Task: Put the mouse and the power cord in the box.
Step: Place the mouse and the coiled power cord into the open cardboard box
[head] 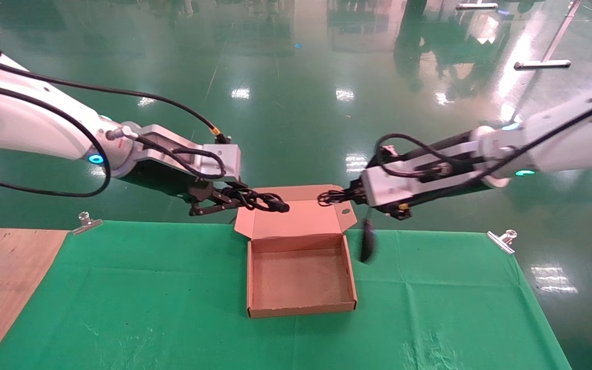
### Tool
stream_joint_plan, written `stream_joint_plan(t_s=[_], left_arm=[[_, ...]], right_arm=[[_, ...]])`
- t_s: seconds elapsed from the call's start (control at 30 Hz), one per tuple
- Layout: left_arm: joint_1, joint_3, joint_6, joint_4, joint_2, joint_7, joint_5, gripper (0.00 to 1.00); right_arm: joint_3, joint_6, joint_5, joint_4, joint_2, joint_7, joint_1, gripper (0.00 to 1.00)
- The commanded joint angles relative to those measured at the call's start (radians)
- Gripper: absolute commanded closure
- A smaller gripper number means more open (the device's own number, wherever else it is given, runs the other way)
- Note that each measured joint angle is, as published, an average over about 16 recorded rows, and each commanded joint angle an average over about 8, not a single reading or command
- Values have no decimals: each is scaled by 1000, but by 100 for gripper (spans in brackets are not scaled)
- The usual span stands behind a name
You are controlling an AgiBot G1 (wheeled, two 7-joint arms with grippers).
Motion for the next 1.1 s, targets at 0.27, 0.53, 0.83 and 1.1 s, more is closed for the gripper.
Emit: stream_joint_plan(t_s=[0.27,0.53,0.83,1.1], left_arm=[[98,-12,-90,48,57,68,-36,100],[295,-121,-315,51,75,122,-250,100],[456,-54,-484,-43,83,131,-336,100],[521,61,-601,-132,80,81,-381,68]], right_arm=[[21,38,27,-128,-36,-69,40,100],[55,-20,79,-190,34,-140,56,100],[62,-89,97,-194,93,-191,47,100],[54,-81,85,-205,94,-208,26,100]])
